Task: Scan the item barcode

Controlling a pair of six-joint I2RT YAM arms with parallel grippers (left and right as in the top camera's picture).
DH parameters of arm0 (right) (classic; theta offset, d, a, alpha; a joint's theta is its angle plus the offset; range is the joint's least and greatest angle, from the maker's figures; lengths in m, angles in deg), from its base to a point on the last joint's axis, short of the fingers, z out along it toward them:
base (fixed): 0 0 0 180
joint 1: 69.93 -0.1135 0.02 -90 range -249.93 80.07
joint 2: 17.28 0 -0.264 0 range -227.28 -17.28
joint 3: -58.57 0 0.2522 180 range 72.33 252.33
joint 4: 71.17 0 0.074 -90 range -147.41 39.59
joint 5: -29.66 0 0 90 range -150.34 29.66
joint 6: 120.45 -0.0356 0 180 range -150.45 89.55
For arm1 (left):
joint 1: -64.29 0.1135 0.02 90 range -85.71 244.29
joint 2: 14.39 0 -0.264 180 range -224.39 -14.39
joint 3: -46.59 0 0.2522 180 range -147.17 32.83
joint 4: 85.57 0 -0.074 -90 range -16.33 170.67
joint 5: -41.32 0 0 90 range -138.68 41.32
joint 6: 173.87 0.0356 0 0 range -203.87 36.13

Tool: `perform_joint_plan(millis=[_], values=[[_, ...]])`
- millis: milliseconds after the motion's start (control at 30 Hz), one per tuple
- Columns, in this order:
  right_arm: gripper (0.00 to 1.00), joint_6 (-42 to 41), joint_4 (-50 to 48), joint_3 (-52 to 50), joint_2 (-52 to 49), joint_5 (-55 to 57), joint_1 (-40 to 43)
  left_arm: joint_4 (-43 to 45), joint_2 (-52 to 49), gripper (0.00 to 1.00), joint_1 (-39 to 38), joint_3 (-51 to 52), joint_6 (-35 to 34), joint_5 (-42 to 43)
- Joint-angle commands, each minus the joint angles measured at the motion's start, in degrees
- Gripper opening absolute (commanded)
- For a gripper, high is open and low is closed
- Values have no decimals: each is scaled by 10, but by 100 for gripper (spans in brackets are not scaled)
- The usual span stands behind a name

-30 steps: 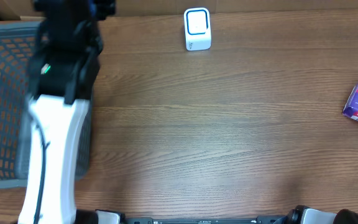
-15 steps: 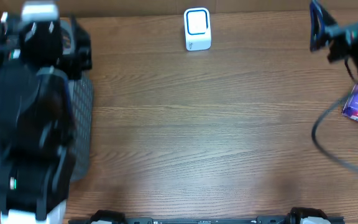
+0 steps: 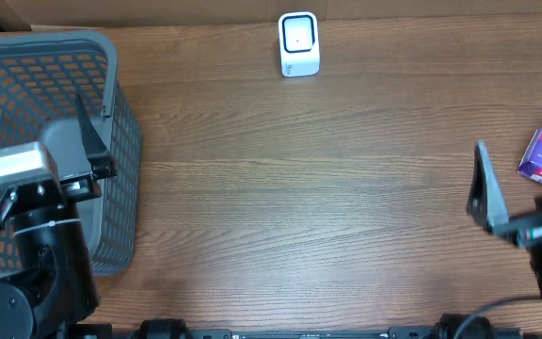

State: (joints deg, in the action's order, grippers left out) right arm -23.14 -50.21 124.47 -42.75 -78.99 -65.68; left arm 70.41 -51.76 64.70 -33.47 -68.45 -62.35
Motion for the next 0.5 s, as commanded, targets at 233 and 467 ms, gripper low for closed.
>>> perform_joint_plan(millis=[233, 467], values=[[100, 3, 41, -17, 73, 90, -55, -28, 82, 100, 4, 13, -71, 68], [100, 7, 176, -19, 80, 152, -131, -26, 195, 100, 4, 94, -73, 98]])
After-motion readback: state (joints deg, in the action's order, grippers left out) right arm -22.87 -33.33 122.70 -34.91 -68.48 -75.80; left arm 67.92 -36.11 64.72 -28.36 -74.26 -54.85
